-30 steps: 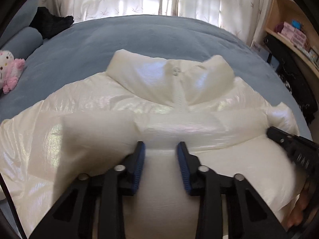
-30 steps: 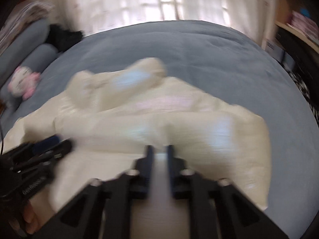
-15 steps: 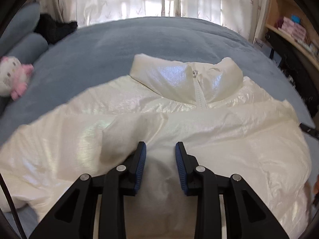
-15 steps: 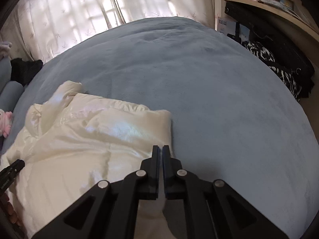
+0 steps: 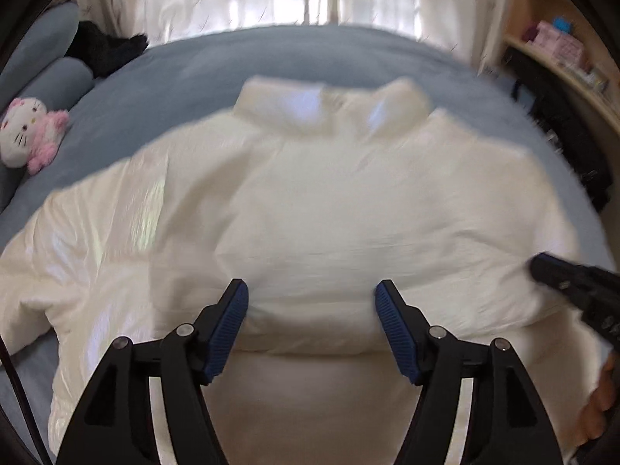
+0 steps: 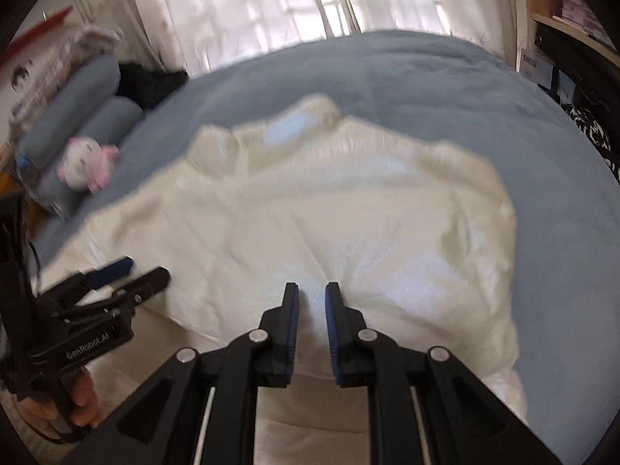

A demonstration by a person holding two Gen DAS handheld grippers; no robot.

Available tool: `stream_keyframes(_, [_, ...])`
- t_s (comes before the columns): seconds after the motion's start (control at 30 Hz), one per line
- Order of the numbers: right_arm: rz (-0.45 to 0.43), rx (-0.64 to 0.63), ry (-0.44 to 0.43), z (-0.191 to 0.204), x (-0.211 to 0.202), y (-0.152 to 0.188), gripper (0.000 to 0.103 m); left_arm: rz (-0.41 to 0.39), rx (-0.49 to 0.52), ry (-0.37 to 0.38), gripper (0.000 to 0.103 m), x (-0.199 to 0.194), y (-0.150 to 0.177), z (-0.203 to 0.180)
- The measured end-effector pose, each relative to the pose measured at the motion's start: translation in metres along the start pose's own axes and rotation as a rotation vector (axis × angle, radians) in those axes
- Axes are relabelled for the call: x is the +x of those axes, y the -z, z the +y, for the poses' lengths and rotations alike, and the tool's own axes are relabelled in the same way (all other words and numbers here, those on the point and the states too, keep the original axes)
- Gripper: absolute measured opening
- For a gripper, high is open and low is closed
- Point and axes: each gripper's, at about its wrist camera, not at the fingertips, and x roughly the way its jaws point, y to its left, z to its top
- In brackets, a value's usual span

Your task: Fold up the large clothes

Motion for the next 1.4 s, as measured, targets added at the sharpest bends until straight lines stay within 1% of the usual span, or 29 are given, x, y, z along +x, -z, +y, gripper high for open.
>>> stream_keyframes(0.1, [0.017,0.058,-0.003,-0.027,0.005,0.004,0.013,0.002,-0.022,0.034,0.067,0.005,0.006,0.011])
stream_keyframes(0.17, [0.009,0.103,-0.001,-0.045,-0.001,0.005,0.013,-0.001,-0.020,0.028,0.067,0.002,0.007,0.012])
stream_keyframes(0.23, [-0.001,0.129,0.012,-0.054,-0.008,0.005,0.013,0.000,-0.012,0.019,0.067,-0.001,0.007,0.010])
stream_keyframes(0.37, [-0.018,0.161,0.026,-0.062,-0.028,0.011,0.014,0.003,-0.002,-0.002,0.067,-0.012,0.006,0.008])
stream_keyframes(0.53, [-0.039,0.183,-0.019,-0.055,-0.065,0.028,0.014,0.028,-0.027,0.019,0.067,-0.047,0.015,0.009])
stream_keyframes(0.63, [-0.059,0.165,-0.053,-0.039,-0.088,0.041,0.014,0.018,-0.032,0.031,0.069,-0.077,0.024,0.009])
stream_keyframes(0.77, [-0.071,0.148,-0.106,-0.017,-0.113,0.057,0.015,-0.024,-0.040,0.060,0.086,-0.119,0.040,0.009])
stream_keyframes(0.8, [-0.074,0.140,-0.122,-0.008,-0.121,0.061,0.019,-0.040,-0.041,0.066,0.087,-0.131,0.045,0.009])
stream_keyframes(0.83, [-0.078,0.134,-0.125,-0.001,-0.126,0.064,0.025,-0.055,-0.040,0.062,0.087,-0.141,0.050,0.010])
stream_keyframes(0.87, [-0.084,0.120,-0.128,0.008,-0.132,0.068,0.028,-0.064,-0.036,0.057,0.088,-0.148,0.053,0.011])
stream_keyframes(0.93, [-0.099,0.083,-0.145,0.027,-0.145,0.074,0.037,-0.078,-0.030,0.042,0.090,-0.166,0.064,0.013])
stream_keyframes(1.03, [-0.124,0.022,-0.162,0.058,-0.162,0.085,0.043,-0.092,-0.030,0.024,0.094,-0.188,0.079,0.020])
stream_keyframes(1.1, [-0.137,-0.002,-0.176,0.073,-0.169,0.091,0.045,-0.102,-0.043,0.023,0.094,-0.200,0.087,0.026])
stream_keyframes(1.23, [-0.146,-0.057,-0.193,0.109,-0.179,0.111,0.046,-0.136,-0.102,0.036,0.094,-0.226,0.105,0.047])
stream_keyframes(1.4, [-0.114,-0.109,-0.199,0.142,-0.178,0.130,0.046,-0.168,-0.179,-0.003,0.094,-0.247,0.121,0.075])
